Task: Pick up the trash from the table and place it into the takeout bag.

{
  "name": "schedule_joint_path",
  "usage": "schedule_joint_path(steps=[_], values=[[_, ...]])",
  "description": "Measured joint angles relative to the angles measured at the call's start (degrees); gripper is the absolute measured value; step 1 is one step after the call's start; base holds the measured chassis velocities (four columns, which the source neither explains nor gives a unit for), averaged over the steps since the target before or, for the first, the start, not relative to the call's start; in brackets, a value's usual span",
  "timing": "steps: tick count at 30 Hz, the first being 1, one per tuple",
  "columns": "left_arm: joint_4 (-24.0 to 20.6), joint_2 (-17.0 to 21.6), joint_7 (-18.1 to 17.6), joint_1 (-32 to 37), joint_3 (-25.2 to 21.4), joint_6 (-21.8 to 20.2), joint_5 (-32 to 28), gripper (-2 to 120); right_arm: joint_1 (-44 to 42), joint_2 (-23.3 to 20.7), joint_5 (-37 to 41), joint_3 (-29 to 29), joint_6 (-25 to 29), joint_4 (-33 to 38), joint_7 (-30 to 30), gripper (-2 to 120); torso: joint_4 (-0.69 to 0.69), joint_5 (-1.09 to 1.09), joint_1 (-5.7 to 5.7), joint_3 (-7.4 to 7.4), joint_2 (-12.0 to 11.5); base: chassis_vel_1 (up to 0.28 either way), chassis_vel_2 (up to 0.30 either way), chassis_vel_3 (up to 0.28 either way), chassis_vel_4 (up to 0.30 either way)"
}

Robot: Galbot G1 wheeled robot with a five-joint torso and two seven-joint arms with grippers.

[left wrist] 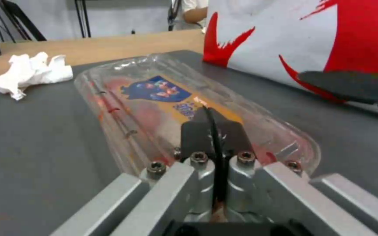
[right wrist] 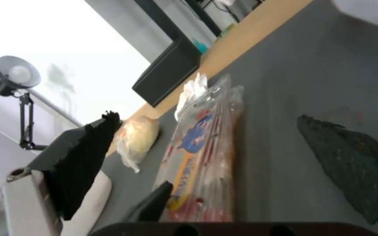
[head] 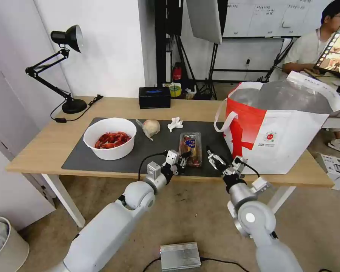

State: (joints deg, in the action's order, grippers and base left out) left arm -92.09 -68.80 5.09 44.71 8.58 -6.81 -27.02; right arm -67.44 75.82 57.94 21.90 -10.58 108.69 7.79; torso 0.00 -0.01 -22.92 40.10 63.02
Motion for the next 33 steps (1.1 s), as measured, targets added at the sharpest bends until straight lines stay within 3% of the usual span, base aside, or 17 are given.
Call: schedule_joint_path(steps=[33], values=[[1.9,-1.6,0.4,-1.3,0.2,0.1,2.3,0,9.7,3.1,3.7,-3.7,-4.1,-8.7,6.8,100,-0.01,0.0,0.0,0.0,0.0,0.0,0.0,0.0,0.0]])
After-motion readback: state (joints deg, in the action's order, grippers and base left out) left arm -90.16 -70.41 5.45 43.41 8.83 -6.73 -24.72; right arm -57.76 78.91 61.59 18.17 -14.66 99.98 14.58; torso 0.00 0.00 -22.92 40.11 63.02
